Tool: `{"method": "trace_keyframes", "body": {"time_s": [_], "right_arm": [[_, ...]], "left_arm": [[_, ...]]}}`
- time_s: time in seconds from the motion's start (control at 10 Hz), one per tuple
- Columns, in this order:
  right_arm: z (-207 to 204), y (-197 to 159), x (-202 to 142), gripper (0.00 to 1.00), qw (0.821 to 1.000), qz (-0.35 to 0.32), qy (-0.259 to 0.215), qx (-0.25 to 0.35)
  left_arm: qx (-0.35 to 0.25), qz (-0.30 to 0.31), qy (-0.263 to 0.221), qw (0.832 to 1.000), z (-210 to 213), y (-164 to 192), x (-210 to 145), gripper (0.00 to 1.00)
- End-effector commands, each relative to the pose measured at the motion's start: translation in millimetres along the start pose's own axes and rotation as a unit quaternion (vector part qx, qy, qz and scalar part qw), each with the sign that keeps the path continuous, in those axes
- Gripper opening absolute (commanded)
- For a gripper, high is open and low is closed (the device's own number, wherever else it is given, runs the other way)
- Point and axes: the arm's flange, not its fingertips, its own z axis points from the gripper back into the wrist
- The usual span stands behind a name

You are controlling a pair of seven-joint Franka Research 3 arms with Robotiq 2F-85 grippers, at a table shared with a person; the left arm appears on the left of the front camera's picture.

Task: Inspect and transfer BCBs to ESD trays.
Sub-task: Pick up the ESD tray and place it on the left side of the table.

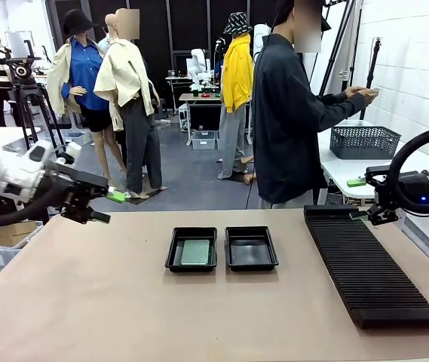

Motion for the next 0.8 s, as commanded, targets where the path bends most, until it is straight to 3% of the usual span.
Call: {"method": "trace_keyframes", "body": {"time_s": [0.0,0.4,0.7], "right_arm": [[1.4,-1.8,6.5,1.0,1.0,0.017,0.018,0.007],[0.0,0.0,0.0,1.0,1.0,0.0,0.0,0.0],[0.0,0.0,0.0,1.0,1.0,0.0,0.0,0.0]], "left_arm": [[0.057,-0.001,0.032,0.998,-27.4,-11.6,15.5,1.0],[0.131,-0.001,0.094,0.987,-85.8,-30.3,34.9,1.0],[0.195,0.008,0.11,0.975,-129.3,-31.3,41.1,1.0]]}}
